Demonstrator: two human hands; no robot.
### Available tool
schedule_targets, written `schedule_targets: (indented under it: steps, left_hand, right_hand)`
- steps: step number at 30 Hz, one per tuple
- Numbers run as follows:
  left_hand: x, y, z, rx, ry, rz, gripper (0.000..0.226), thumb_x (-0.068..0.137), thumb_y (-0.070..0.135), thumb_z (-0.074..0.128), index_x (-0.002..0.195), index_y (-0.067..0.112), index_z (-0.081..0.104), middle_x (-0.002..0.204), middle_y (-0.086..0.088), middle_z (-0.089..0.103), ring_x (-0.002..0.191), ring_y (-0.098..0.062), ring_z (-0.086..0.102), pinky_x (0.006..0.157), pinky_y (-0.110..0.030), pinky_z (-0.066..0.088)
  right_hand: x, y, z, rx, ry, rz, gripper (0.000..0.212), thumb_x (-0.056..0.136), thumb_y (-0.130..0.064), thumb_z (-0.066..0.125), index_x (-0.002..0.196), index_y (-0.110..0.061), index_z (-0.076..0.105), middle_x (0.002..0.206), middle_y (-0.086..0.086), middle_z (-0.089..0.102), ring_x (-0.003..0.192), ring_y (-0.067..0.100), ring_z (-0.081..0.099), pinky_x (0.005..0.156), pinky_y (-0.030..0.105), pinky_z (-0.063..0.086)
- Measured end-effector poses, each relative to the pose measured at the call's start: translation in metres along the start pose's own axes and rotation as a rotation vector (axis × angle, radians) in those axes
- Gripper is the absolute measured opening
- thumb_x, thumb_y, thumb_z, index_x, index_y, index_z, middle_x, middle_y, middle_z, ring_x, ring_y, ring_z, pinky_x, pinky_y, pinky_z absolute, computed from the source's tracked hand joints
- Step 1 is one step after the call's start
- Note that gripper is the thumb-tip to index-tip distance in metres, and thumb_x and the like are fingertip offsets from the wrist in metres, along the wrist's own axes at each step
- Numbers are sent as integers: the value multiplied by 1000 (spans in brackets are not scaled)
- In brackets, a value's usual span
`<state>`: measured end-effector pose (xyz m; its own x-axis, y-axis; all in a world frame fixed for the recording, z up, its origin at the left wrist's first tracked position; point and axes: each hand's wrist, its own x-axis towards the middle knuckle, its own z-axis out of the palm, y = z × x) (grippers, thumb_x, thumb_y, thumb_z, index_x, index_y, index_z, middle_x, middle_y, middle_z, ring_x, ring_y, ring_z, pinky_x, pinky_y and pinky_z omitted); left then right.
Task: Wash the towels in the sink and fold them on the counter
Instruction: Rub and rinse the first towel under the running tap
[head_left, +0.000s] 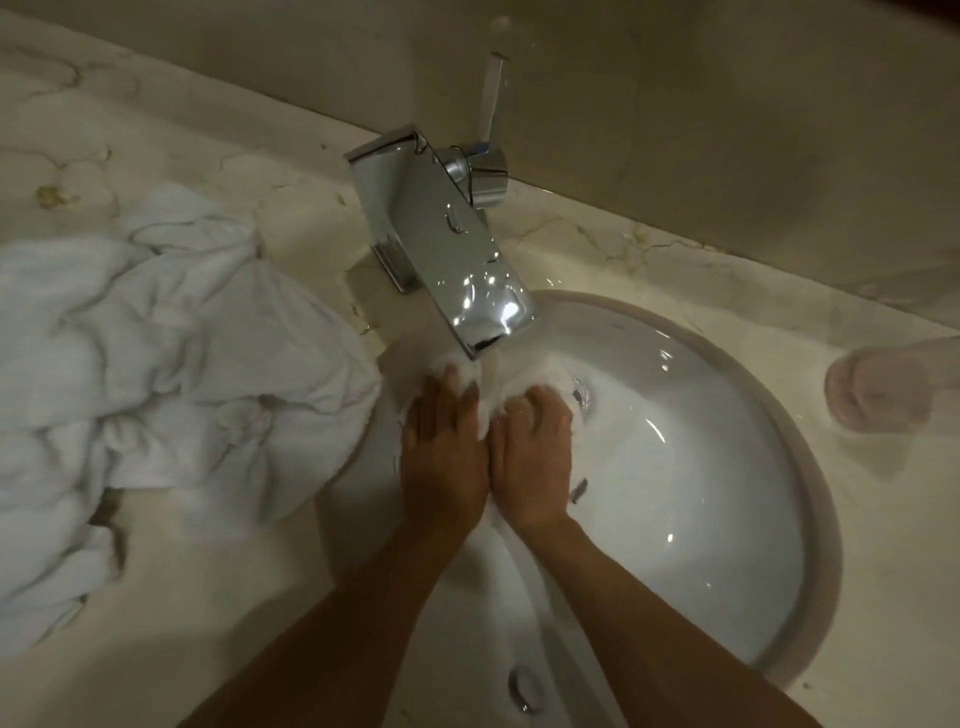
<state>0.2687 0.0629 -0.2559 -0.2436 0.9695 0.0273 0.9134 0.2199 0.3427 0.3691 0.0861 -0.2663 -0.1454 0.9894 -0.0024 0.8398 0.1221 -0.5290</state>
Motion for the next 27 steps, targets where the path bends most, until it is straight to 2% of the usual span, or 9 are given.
schedule_targets:
  steps: [4, 7, 10, 14, 16, 18, 21, 24, 27]
  left_hand:
    - [11, -6, 12, 33, -86, 34, 35, 89, 24, 47, 111, 5, 64, 116, -23, 64, 115, -40, 60, 96, -47, 42]
    - [28, -3, 9, 137, -307, -57, 34, 81, 30, 47, 91, 6, 69, 86, -19, 64, 90, -38, 61, 80, -44, 39]
    - [47, 17, -9, -11, -393, -247, 44, 90, 35, 40, 74, 9, 70, 71, -10, 65, 72, -30, 65, 70, -34, 49]
    - [63, 42, -41, -391, -205, -654, 33, 97, 31, 52, 117, 6, 59, 107, -15, 64, 102, -34, 61, 88, -40, 47]
    - [65, 39, -45, -492, -59, -595, 36, 98, 33, 49, 119, 5, 59, 104, -15, 66, 99, -36, 63, 87, -42, 49]
    - [54, 34, -46, -478, 72, -402, 51, 101, 40, 37, 117, -2, 63, 104, -20, 68, 98, -36, 65, 89, -42, 50]
    - [14, 23, -28, -314, 97, -208, 44, 97, 29, 41, 113, -5, 63, 111, -24, 67, 105, -37, 64, 93, -43, 47]
    - [-20, 3, 5, -4, -11, 50, 44, 98, 34, 47, 128, 4, 59, 137, -16, 59, 130, -35, 52, 106, -49, 41]
    - [-10, -8, 17, 31, -22, 22, 37, 98, 37, 48, 122, 12, 59, 133, -12, 61, 128, -34, 53, 106, -48, 41]
  right_hand:
    - [17, 4, 10, -259, 3, -111, 18, 86, -15, 55, 92, -1, 65, 95, 19, 63, 92, 33, 60, 85, 40, 49]
    - [34, 3, 6, -225, -4, -109, 16, 74, -6, 76, 85, -3, 65, 84, 15, 65, 81, 31, 66, 79, 41, 58]
    - [52, -9, -3, -165, -72, 52, 10, 90, -17, 61, 88, -7, 65, 87, 9, 63, 81, 25, 63, 72, 40, 57]
    - [72, -17, -21, 180, -104, 508, 26, 95, -33, 51, 88, -16, 69, 74, -7, 62, 77, 17, 57, 71, 31, 42]
    - [65, -18, -34, 462, -21, 616, 30, 92, -32, 51, 72, -12, 60, 55, -8, 57, 65, 15, 58, 71, 33, 50]
    - [41, -23, -44, 515, -3, 601, 31, 93, -38, 46, 69, -18, 51, 58, -4, 59, 62, 8, 60, 74, 32, 53]
    - [-5, -17, -30, 365, 56, 322, 21, 92, -41, 43, 86, -22, 48, 90, 4, 60, 85, 24, 57, 78, 41, 46]
    - [-27, -1, 4, 129, 77, 5, 19, 92, -18, 46, 103, -6, 56, 109, 17, 59, 102, 33, 51, 93, 42, 40]
    - [-17, 11, 19, -60, 86, -105, 22, 91, -13, 46, 103, -1, 60, 110, 20, 62, 105, 37, 54, 94, 44, 41]
